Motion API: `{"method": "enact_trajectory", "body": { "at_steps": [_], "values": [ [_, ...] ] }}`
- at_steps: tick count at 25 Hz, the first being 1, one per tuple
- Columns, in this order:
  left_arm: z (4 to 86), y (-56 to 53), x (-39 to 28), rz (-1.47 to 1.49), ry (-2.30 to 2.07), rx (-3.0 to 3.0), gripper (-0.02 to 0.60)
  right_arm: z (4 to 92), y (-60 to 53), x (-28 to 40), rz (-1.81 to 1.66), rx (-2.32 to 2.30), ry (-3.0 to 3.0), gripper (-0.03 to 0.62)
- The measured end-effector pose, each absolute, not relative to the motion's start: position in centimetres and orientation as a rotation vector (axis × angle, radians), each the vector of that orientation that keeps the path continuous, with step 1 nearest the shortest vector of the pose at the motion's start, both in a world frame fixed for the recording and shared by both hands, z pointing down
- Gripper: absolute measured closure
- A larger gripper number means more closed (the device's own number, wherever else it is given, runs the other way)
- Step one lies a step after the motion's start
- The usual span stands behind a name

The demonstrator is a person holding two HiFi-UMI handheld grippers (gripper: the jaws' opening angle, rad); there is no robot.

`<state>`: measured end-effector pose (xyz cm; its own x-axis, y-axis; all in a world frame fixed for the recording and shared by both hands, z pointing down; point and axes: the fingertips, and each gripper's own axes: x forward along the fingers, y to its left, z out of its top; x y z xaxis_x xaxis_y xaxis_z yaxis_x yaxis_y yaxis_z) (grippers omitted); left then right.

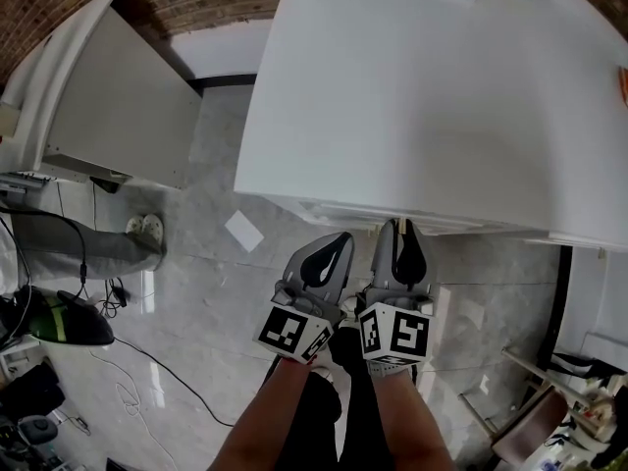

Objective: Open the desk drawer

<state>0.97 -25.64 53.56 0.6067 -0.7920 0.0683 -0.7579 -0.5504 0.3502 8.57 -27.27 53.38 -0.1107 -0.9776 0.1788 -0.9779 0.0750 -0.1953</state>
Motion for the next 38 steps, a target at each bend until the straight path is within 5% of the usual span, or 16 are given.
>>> {"method": "enact_trajectory", "body": {
  "at_steps": [38],
  "values": [
    [52.0,-22.6,1.8,-0.161,-1.190,2.539,0.578,53.0,-21.6,7.8,0.402,1.949,-2.380,0.522]
  ]
}}
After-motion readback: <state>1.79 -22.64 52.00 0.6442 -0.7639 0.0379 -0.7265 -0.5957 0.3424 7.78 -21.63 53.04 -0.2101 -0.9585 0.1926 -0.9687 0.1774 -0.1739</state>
